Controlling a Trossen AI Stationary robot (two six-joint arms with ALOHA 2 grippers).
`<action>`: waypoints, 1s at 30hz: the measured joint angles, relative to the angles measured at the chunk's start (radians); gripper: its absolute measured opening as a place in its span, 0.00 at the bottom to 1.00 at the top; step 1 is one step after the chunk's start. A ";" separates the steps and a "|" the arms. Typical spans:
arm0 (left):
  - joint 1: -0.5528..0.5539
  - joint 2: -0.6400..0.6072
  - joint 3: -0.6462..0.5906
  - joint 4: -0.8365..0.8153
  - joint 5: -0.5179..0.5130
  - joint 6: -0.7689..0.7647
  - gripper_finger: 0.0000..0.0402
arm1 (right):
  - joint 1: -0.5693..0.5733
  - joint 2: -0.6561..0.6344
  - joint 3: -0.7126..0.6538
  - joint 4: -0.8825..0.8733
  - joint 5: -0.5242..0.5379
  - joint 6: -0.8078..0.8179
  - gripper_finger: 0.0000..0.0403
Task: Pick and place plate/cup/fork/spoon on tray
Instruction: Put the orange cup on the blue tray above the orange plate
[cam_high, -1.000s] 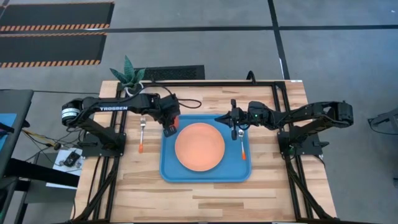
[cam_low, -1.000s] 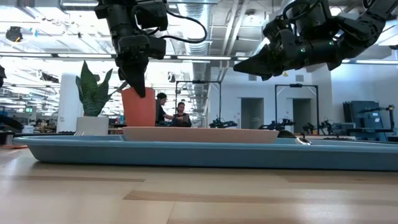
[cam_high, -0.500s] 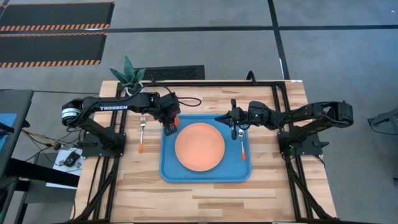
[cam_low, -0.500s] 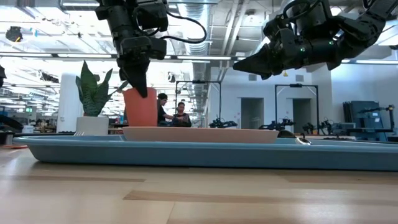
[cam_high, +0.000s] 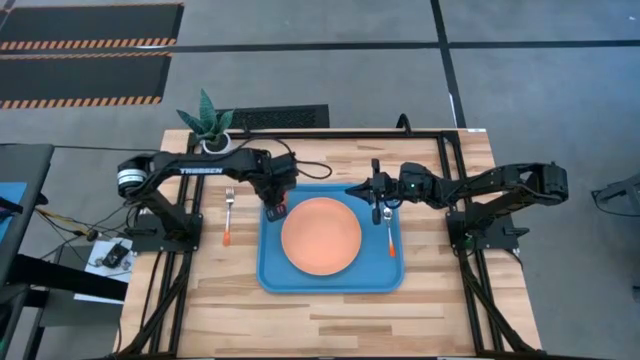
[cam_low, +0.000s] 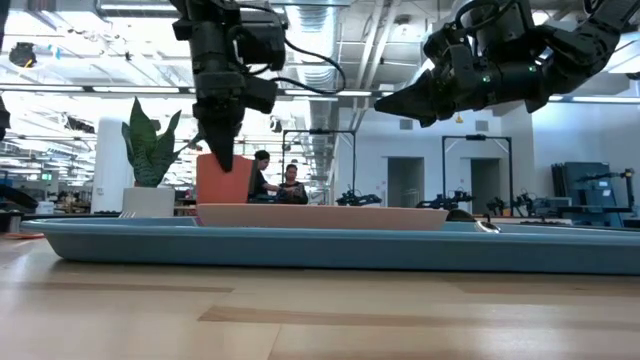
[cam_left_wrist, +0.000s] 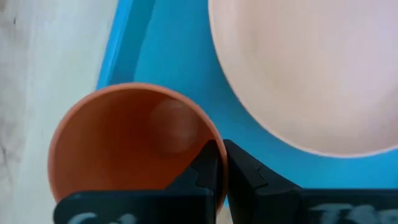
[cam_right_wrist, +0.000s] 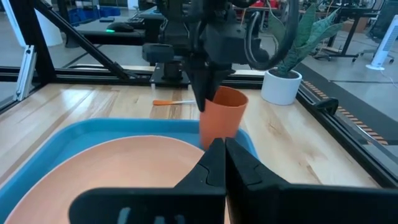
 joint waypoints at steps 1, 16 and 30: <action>0.000 0.008 0.010 -0.015 -0.005 0.009 0.00 | 0.000 0.000 0.000 0.001 0.000 0.000 0.02; 0.000 0.022 0.020 0.000 -0.052 -0.006 0.00 | 0.001 0.000 0.000 -0.008 0.000 -0.008 0.02; 0.001 0.022 0.017 0.009 -0.044 -0.034 0.04 | 0.001 0.000 0.000 -0.015 0.000 -0.009 0.02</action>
